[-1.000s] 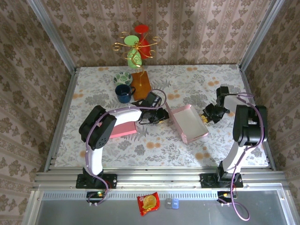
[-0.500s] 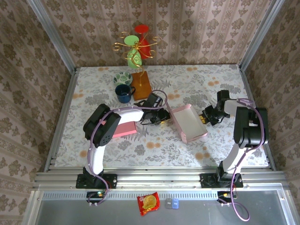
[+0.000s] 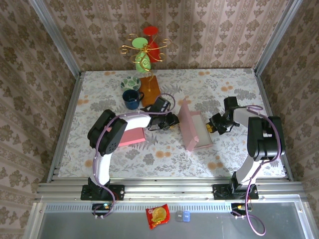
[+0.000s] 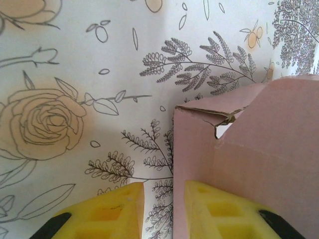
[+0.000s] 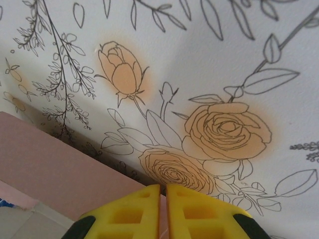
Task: Fold the paper box
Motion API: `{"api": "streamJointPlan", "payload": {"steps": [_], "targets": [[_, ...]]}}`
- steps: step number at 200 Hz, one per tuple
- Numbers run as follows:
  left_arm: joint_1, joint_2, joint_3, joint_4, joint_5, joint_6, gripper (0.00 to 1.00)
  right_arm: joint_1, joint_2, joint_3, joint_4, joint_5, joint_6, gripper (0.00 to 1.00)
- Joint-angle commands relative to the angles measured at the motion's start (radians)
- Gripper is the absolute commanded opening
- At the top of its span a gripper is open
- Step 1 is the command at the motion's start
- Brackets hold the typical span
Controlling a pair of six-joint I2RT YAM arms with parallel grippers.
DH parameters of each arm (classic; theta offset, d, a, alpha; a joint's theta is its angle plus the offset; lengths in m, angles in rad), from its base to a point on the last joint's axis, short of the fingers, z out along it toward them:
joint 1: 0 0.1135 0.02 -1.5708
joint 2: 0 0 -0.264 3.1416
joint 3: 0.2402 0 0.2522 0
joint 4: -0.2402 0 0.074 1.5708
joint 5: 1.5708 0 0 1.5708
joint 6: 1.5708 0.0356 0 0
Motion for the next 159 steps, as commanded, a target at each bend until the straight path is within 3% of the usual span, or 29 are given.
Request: {"api": "streamJointPlan", "payload": {"steps": [1, 75, 159], "targets": [[0.000, 0.018, 0.017, 0.036, 0.029, -0.012, 0.28, 0.032, -0.036, -0.022, 0.013, -0.032, 0.041, 0.13], [0.024, 0.032, 0.043, 0.037, 0.054, -0.001, 0.28, 0.111, -0.114, -0.123, 0.080, 0.016, 0.206, 0.14], [0.043, 0.142, 0.244, -0.089, 0.128, 0.099, 0.28, 0.284, -0.230, -0.238, 0.170, 0.079, 0.522, 0.16]]}}
